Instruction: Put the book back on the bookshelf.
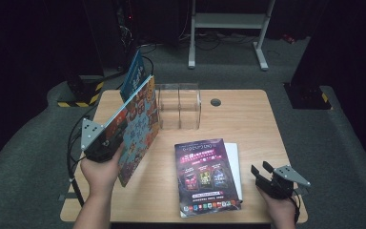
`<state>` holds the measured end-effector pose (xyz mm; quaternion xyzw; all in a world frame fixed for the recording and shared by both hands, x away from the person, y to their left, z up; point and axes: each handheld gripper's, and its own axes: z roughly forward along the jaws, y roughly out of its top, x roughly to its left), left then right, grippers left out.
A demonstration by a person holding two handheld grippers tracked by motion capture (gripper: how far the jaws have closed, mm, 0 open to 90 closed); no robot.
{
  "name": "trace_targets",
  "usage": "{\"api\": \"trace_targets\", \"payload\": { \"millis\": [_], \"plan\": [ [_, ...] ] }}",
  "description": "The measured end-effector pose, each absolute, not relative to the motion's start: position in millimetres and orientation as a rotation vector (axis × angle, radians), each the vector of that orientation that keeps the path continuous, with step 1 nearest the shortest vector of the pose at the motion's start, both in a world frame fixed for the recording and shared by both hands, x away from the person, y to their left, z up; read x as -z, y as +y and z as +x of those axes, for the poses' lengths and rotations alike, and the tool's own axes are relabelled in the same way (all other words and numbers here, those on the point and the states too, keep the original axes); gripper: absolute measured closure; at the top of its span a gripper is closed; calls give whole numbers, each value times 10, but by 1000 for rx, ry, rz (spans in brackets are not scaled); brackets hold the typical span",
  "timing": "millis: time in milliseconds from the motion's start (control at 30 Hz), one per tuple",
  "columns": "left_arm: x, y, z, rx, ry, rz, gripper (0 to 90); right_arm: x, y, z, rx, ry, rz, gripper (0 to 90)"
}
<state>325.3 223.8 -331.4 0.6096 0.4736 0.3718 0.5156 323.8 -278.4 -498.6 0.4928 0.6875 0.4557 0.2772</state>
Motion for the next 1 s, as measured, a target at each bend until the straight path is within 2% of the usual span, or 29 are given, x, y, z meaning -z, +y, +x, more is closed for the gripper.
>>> {"api": "trace_targets", "payload": {
  "millis": [367,1000],
  "plan": [
    [3293,2145,3393,-935,1169,1440,813,4970,-2796,3231,-1229,1838,1319,472],
    [3348,1957,3956,-993,1225,1391,812,4979,-2792,3228,-1242,1855,1321,482]
  ]
}}
